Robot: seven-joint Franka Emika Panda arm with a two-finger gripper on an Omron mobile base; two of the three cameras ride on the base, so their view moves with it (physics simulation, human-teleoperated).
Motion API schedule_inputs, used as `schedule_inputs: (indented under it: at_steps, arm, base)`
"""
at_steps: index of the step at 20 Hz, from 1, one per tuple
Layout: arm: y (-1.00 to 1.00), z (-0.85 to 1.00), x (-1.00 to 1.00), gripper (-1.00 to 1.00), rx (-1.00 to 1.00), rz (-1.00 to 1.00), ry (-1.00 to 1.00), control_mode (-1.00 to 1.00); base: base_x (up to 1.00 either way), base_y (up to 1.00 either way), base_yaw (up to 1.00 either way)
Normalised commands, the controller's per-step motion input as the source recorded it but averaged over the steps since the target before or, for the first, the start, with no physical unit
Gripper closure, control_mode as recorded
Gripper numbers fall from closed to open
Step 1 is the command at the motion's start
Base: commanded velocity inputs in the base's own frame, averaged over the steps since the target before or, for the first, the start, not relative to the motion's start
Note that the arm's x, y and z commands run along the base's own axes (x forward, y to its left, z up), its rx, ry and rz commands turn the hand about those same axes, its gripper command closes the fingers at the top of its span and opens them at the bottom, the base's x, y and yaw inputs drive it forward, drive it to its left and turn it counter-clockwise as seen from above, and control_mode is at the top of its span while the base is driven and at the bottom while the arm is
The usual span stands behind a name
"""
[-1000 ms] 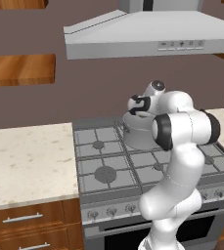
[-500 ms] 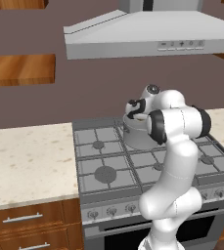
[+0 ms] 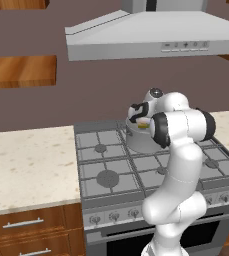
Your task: Turn on the burner for the pot on the stove. Wait thirty seconds for the pot to heat up. Then add the squash to the pot.
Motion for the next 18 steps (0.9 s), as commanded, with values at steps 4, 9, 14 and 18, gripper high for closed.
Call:
schedule_inputs:
  at_steps: [4,9,14,18]
  arm:
    - [0.00,0.00,0.00,-1.00,0.00,0.00,0.00,-1.00]
    - [-0.02,0.02,-0.34,-1.00,0.00,0.00,-0.09,-1.00]
    - [-0.20,0.17,-1.00,-1.00,0.00,0.00,-0.51,-1.00]
    - [-0.48,0.05,-1.00,-1.00,0.00,0.00,-0.49,-1.00]
  base:
    - [0.00,0.00,0.00]
    - [0.00,0.00,0.00]
    - [0.00,0.00,0.00]
    - [0.00,0.00,0.00]
